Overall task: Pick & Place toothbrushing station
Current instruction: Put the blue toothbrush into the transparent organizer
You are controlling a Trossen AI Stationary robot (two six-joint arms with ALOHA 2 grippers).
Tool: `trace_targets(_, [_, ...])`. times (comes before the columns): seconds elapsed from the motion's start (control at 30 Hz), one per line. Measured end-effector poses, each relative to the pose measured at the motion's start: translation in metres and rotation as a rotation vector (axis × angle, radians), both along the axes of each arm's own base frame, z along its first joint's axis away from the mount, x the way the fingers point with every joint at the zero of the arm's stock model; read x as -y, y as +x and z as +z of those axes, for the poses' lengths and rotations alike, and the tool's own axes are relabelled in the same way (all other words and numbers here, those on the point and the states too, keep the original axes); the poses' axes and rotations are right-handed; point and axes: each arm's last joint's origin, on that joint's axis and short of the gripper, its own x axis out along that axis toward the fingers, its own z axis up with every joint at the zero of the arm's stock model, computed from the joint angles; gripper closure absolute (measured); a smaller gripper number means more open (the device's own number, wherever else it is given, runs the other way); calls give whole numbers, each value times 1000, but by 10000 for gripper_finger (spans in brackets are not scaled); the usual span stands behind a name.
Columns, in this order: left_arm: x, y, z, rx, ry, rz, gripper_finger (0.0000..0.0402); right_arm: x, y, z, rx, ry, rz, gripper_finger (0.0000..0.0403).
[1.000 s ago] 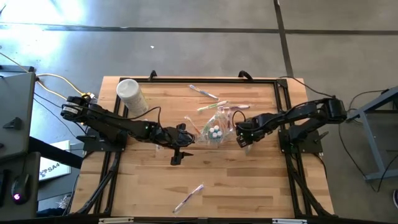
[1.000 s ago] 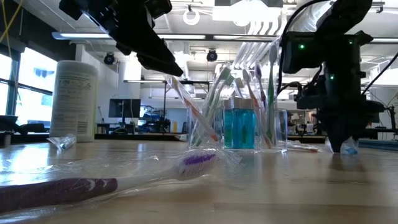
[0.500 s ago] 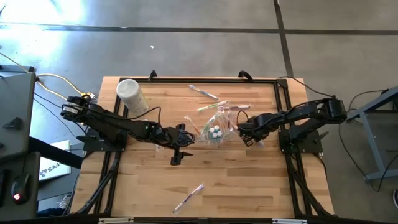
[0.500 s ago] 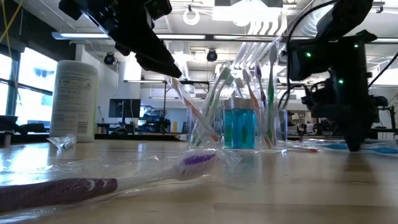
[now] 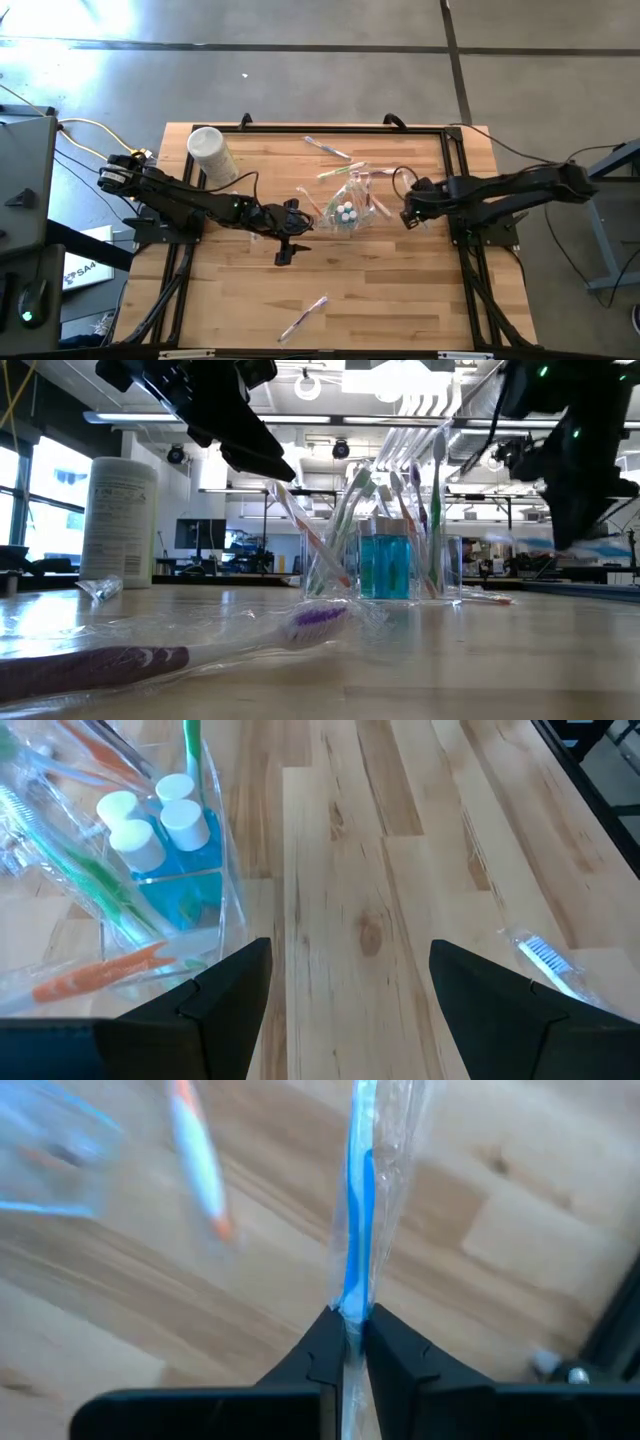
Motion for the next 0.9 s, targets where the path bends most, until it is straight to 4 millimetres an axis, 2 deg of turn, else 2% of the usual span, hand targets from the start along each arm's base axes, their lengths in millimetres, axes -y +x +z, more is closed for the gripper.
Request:
trace_targets(0.13, [0, 2, 3, 40, 0, -6, 135, -6, -9, 17, 150, -104, 42, 385])
trace_targets(0.27, [2, 5, 9, 109, -17, -51, 135, -16, -13, 30, 296, -297, 96, 385])
trace_targets(0.43, [3, 8, 16, 182, -6, -84, 135, -33, -11, 44, 441, -653, 202, 385])
trace_targets(0.6, [4, 10, 23, 273, 69, -126, 135, -50, 2, 60, 507, -989, 257, 385])
trace_targets(0.73, [4, 12, 31, 368, 99, -138, 135, -67, 14, 74, 545, -1074, 332, 383])
trace_targets(0.9, [5, 14, 43, 491, 122, -139, 135, -88, 37, 75, 616, -1036, 533, 385])
